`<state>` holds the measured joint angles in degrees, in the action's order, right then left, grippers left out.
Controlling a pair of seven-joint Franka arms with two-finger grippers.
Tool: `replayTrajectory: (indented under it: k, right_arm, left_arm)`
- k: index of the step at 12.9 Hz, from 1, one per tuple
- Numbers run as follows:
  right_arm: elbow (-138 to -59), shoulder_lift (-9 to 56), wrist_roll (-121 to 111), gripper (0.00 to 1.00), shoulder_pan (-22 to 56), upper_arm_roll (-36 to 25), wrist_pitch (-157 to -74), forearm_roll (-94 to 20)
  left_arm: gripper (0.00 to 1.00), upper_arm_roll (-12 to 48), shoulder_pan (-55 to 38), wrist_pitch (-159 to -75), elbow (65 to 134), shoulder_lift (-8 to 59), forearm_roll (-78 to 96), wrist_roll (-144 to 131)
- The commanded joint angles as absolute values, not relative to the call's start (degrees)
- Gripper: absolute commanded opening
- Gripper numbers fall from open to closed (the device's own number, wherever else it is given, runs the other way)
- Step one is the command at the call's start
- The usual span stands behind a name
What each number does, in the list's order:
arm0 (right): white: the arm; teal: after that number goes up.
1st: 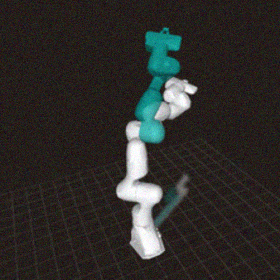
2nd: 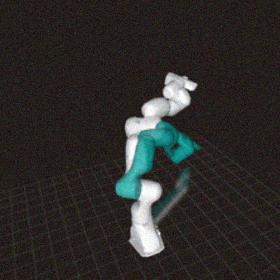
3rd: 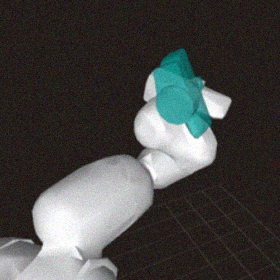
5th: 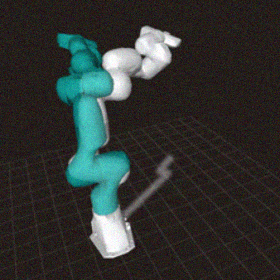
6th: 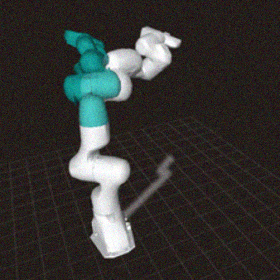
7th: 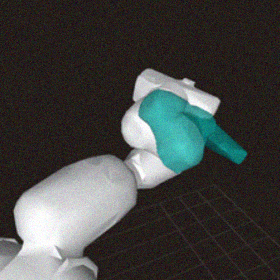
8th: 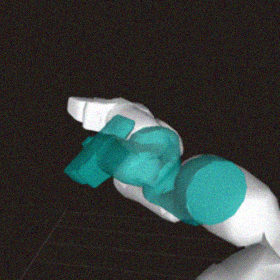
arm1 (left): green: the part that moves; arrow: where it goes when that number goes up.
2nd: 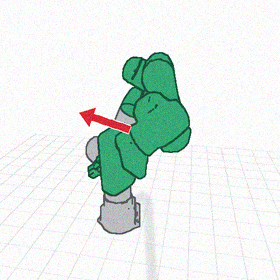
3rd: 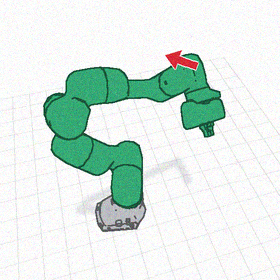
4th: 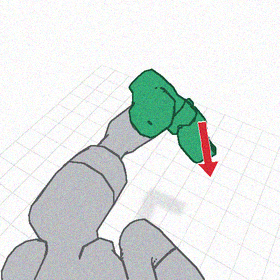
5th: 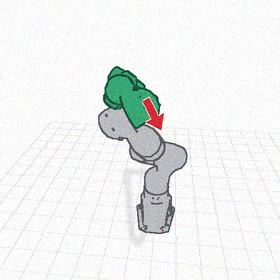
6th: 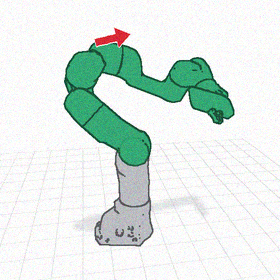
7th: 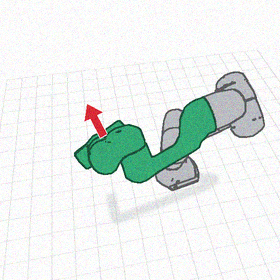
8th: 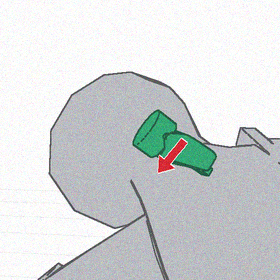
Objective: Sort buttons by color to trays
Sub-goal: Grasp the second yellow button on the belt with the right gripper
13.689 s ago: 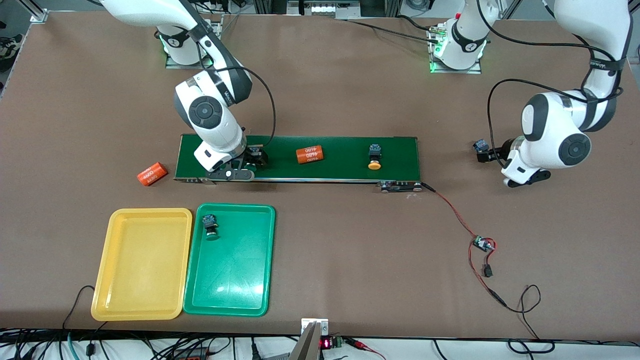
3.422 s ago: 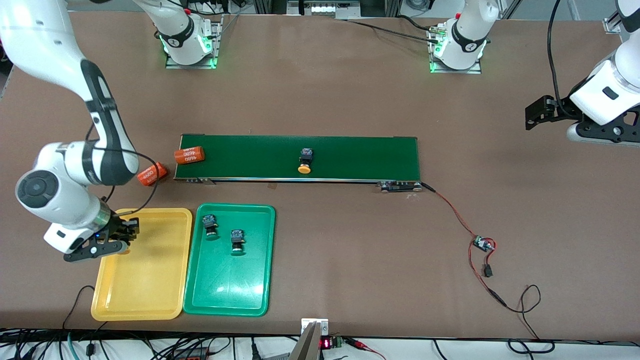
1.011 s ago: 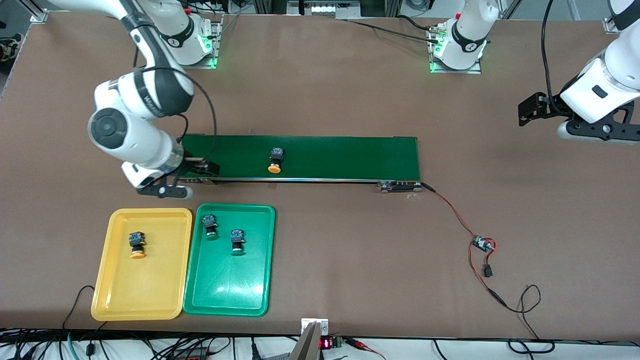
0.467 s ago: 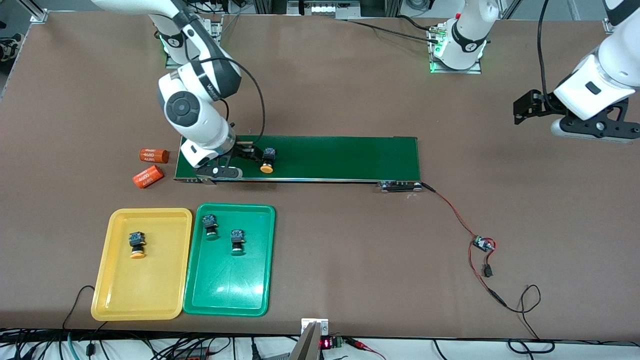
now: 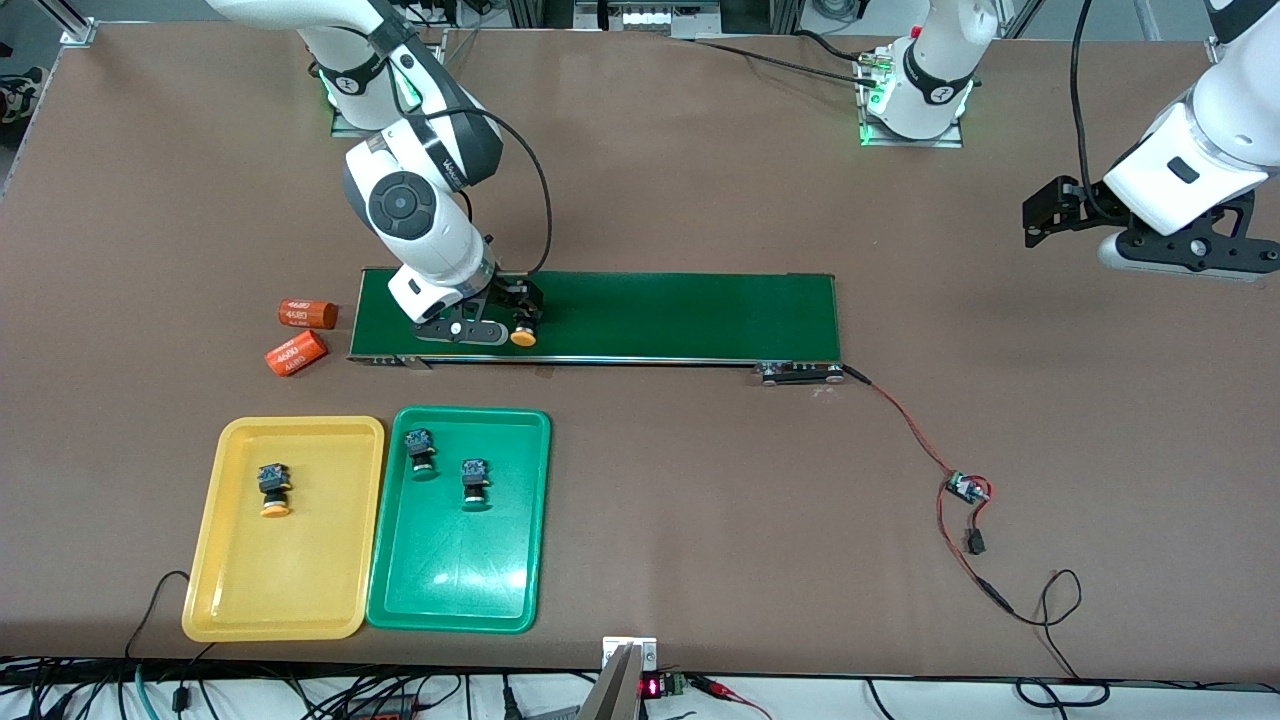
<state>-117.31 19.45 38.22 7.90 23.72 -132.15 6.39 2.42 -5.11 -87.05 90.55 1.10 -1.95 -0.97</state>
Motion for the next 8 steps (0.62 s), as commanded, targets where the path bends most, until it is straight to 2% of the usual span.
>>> replayTrajectory:
  k: [1, 8]
  right_arm:
    - [-118.4, 20.1, 37.9, 1.0, 8.3, 23.6, -133.2, 10.4]
    - [-119.1, 21.4, 37.9, 1.0, 8.8, 23.6, -135.3, 11.0]
  left_arm:
    - [1.0, 2.8, -4.8, -85.7, 89.5, 1.1, -1.5, -1.5]
    - [1.0, 2.6, -4.8, -85.7, 89.5, 1.1, -1.5, -1.4]
